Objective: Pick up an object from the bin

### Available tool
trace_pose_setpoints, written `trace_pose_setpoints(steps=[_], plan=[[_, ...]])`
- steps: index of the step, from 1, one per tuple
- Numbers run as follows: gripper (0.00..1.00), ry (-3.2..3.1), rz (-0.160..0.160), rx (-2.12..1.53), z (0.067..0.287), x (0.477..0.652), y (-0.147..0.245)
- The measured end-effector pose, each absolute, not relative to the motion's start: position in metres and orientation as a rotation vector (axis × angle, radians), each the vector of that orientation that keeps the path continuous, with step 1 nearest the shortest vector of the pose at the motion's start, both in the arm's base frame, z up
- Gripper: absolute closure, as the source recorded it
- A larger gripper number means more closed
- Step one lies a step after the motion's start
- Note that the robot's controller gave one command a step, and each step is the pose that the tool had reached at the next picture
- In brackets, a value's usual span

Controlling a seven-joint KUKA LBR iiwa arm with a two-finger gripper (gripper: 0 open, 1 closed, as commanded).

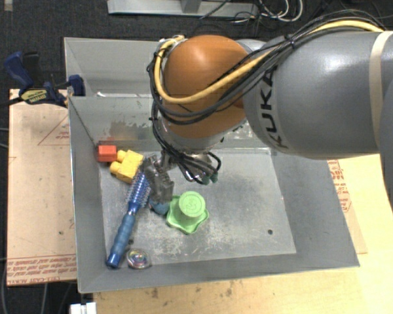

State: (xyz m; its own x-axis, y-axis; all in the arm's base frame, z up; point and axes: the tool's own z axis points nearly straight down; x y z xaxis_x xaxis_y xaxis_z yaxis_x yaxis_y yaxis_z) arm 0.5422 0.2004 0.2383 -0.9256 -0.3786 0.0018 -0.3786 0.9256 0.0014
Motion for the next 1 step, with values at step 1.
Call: trace_pose_setpoints(steps=[1], plan=[[1.0, -3.108, 0.0, 0.408, 0.1554, 0.5163, 0.2039]])
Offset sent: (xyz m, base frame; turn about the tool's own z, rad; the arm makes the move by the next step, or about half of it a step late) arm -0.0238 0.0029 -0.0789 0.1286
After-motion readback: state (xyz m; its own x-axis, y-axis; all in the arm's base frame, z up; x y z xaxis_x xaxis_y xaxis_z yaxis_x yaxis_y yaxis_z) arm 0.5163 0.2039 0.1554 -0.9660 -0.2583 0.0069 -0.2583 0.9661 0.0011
